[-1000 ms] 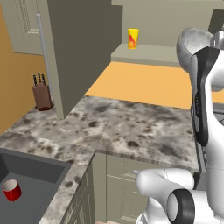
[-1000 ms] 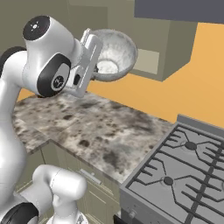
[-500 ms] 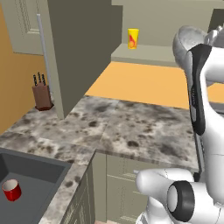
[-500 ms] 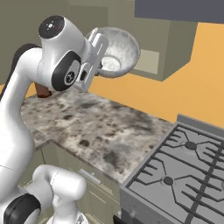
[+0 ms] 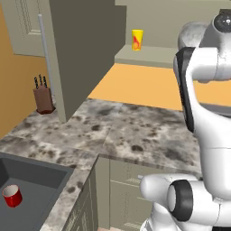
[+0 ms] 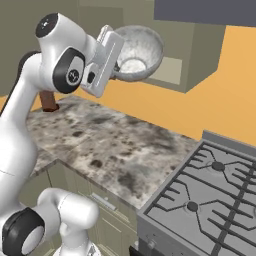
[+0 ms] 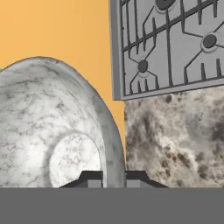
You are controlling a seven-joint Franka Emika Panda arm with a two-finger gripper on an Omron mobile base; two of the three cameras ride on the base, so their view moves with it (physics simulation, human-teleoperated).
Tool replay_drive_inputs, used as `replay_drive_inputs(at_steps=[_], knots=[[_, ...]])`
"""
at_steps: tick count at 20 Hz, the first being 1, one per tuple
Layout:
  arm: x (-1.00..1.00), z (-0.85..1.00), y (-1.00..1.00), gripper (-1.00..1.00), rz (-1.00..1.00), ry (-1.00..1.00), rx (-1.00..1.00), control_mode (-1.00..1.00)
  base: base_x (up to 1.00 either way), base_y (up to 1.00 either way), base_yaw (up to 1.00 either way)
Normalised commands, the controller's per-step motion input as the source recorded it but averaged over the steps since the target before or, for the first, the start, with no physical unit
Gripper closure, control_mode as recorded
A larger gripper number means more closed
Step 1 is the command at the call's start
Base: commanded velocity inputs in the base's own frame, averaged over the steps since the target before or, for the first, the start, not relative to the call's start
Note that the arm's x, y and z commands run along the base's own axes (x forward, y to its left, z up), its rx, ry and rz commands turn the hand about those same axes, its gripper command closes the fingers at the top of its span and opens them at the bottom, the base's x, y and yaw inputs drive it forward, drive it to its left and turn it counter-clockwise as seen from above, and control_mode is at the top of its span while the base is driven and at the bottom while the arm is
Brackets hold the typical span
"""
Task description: Pick the mug and place it in the sink. Pick the bowl and place it in the open cabinet and then close the cabinet.
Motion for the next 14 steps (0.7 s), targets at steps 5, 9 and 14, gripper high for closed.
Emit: replay_drive_inputs(at_steps=[5,9,14], knots=[[0.23,0.01,0.0,1.0,-0.02,0.0,-0.02,-1.0,0.0,0.0,0.0],[0.29,0.0,0.0,1.0,0.0,0.0,0.02,-1.0,0.0,0.0,0.0],[0.25,0.0,0.0,1.0,0.0,0.0,0.0,-1.0,0.0,0.0,0.0]])
